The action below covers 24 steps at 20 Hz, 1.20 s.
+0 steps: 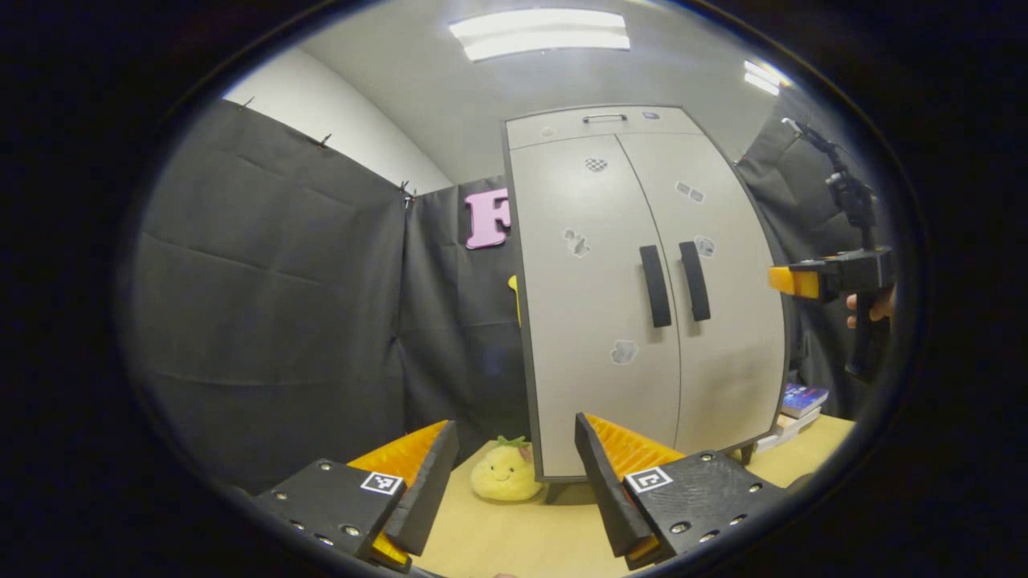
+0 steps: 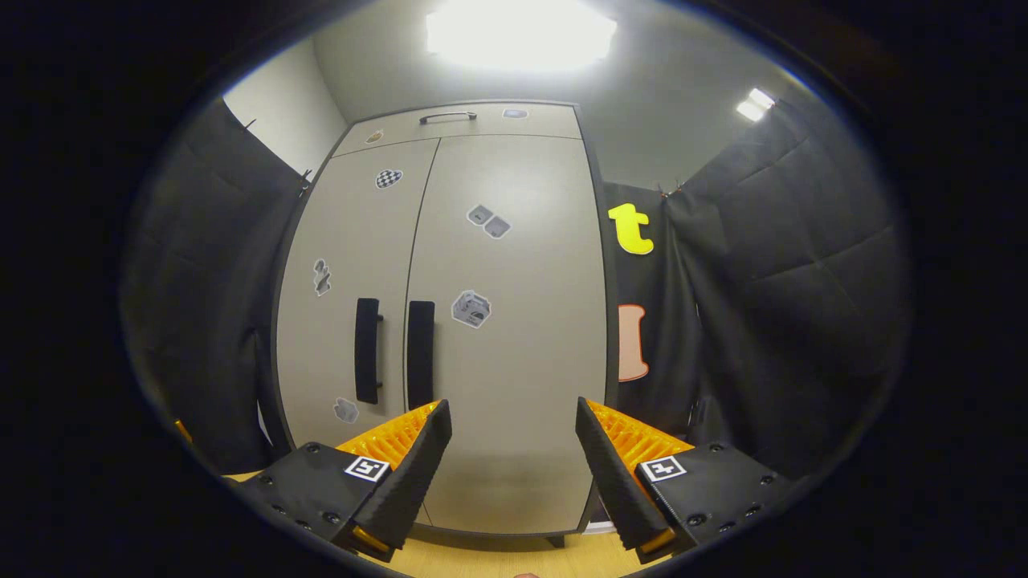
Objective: Open the right door of the double-door shoe cabinet with the right hand, and open the left door with the left hand.
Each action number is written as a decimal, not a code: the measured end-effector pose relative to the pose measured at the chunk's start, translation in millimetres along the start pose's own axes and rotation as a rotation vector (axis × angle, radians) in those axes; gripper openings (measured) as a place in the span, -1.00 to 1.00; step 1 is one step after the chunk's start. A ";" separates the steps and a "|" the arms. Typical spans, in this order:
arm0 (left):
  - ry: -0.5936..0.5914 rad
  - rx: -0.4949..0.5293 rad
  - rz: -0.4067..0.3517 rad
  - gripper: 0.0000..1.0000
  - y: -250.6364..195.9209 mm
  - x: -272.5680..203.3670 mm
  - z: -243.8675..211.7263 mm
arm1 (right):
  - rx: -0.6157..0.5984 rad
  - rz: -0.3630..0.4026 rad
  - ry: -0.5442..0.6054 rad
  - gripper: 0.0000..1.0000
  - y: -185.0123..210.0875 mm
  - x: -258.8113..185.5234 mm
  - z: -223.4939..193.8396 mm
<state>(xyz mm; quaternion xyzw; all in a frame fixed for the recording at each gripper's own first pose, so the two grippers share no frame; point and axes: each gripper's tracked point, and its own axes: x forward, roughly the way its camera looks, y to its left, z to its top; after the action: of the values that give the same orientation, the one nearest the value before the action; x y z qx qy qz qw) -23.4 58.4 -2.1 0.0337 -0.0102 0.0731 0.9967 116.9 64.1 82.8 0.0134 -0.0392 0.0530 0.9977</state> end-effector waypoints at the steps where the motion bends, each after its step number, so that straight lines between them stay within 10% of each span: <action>1: 0.001 0.001 0.010 0.68 3.9 -2.5 -0.2 | 0.001 0.005 0.002 0.93 3.5 5.6 2.1; 24: 0.078 0.042 0.207 0.68 80.1 -34.3 -28.3 | 0.001 0.079 0.101 0.94 91.5 116.1 0.8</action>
<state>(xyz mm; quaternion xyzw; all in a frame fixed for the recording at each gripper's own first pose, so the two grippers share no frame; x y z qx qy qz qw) -68.7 134.4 -26.0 0.0506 0.0265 0.1773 0.9825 222.1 167.2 95.0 0.0098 0.0108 0.0932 0.9955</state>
